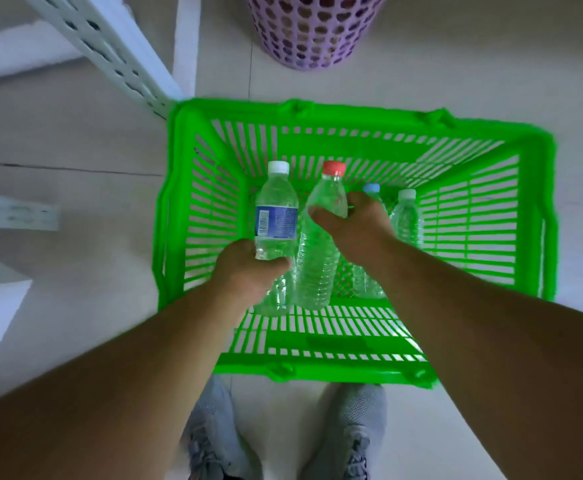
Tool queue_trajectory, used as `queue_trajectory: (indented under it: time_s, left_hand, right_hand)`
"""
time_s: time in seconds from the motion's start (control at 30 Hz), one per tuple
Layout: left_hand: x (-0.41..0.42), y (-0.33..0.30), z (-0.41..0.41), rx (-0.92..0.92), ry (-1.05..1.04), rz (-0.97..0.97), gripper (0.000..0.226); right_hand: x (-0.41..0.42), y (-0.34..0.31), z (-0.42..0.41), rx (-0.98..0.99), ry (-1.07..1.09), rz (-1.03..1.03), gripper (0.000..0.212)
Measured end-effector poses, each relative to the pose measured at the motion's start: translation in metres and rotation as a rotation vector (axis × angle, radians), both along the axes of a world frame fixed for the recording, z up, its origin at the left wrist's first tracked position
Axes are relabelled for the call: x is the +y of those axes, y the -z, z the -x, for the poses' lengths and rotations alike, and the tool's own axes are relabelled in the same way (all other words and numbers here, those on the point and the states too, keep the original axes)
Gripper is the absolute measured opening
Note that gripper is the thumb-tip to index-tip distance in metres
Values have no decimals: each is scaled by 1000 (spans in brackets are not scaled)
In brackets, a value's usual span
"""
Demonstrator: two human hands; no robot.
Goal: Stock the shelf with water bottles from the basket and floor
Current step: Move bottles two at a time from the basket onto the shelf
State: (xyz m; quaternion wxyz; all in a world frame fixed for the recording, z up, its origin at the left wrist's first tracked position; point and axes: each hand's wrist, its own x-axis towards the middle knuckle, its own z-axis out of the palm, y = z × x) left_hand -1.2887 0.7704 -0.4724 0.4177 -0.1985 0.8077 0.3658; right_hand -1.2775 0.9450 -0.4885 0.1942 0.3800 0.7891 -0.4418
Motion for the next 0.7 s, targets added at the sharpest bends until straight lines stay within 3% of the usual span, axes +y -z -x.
queue_trajectory:
  time_s: [0.03, 0.2, 0.43, 0.7]
  left_hand:
    - [0, -22, 0, 38, 4, -3, 32]
    - [-3, -142, -3, 201, 23, -67, 32]
    - [-12, -354, -8, 316, 12, -272, 34]
    - [-47, -593, -36, 498, 112, -433, 32]
  right_hand:
    - [2, -22, -1, 21, 5, -14, 41]
    - [13, -156, -5, 170, 43, -6, 32]
    - [10, -394, -10, 412, 18, 5, 30]
    - [-22, -641, -65, 602, -19, 6, 20]
